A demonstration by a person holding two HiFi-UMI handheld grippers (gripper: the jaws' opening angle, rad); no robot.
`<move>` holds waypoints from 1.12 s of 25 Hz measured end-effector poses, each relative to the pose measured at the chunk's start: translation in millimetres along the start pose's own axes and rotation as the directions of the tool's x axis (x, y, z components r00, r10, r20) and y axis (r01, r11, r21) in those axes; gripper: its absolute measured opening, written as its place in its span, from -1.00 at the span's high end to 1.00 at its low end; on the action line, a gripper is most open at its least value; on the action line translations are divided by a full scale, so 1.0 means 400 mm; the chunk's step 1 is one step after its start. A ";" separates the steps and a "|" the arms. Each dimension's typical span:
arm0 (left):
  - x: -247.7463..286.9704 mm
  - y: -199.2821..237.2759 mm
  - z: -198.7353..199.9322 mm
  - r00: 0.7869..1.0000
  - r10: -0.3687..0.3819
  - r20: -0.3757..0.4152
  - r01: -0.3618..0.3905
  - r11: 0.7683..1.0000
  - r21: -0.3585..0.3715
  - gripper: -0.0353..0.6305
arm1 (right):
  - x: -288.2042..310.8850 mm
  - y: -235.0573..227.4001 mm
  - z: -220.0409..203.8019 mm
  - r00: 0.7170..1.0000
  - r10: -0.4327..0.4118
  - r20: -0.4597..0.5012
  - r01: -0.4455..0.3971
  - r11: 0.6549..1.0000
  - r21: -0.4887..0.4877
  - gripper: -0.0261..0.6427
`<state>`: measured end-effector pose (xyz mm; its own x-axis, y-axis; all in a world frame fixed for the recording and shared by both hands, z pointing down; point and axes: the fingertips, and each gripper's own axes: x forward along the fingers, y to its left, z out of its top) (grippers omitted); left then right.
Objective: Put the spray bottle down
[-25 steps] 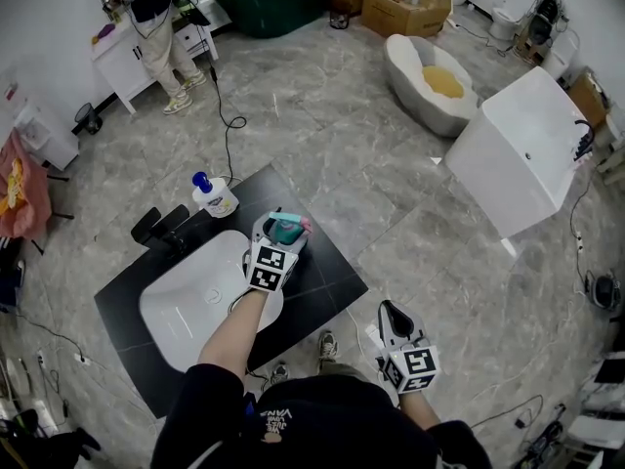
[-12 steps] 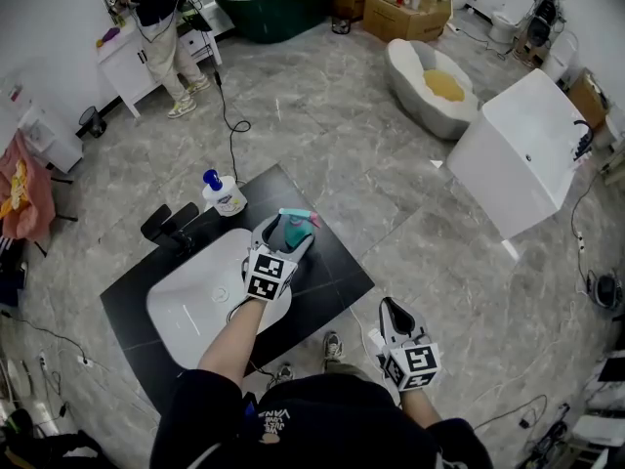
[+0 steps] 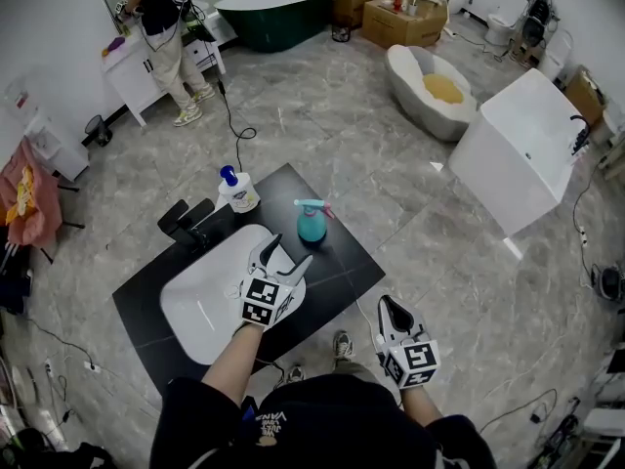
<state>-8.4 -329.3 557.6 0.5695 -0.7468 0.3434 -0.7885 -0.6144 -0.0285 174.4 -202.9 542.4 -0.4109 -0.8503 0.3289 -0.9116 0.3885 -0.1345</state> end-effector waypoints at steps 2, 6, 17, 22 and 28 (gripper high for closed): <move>-0.045 -0.016 -0.003 1.000 -0.011 0.008 0.011 1.000 -0.005 -0.12 | -0.012 0.026 -0.003 1.000 -0.003 0.001 0.003 1.000 0.002 0.89; -0.137 -0.051 -0.014 0.999 -0.027 0.019 0.027 1.000 -0.008 0.20 | -0.041 0.076 -0.014 1.000 -0.012 0.006 0.012 1.000 0.004 0.89; -0.380 -0.116 -0.023 0.995 -0.063 0.079 0.061 0.998 0.034 0.79 | -0.141 0.208 -0.043 0.997 -0.059 0.050 0.057 0.998 0.029 0.90; -0.461 -0.133 -0.049 0.994 -0.074 0.086 0.072 0.997 0.032 0.82 | -0.180 0.259 -0.062 0.994 -0.085 0.064 0.084 0.996 0.026 0.91; -0.530 -0.163 -0.098 0.992 -0.108 0.062 0.106 0.994 0.022 0.84 | -0.215 0.314 -0.080 0.992 -0.109 0.071 0.107 0.994 0.032 0.91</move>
<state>-86.7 -121.0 523.5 0.6642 -0.6907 0.2859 -0.7181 -0.6958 -0.0126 95.6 -69.8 527.0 -0.3094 -0.9105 0.2744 -0.9501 0.2841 -0.1284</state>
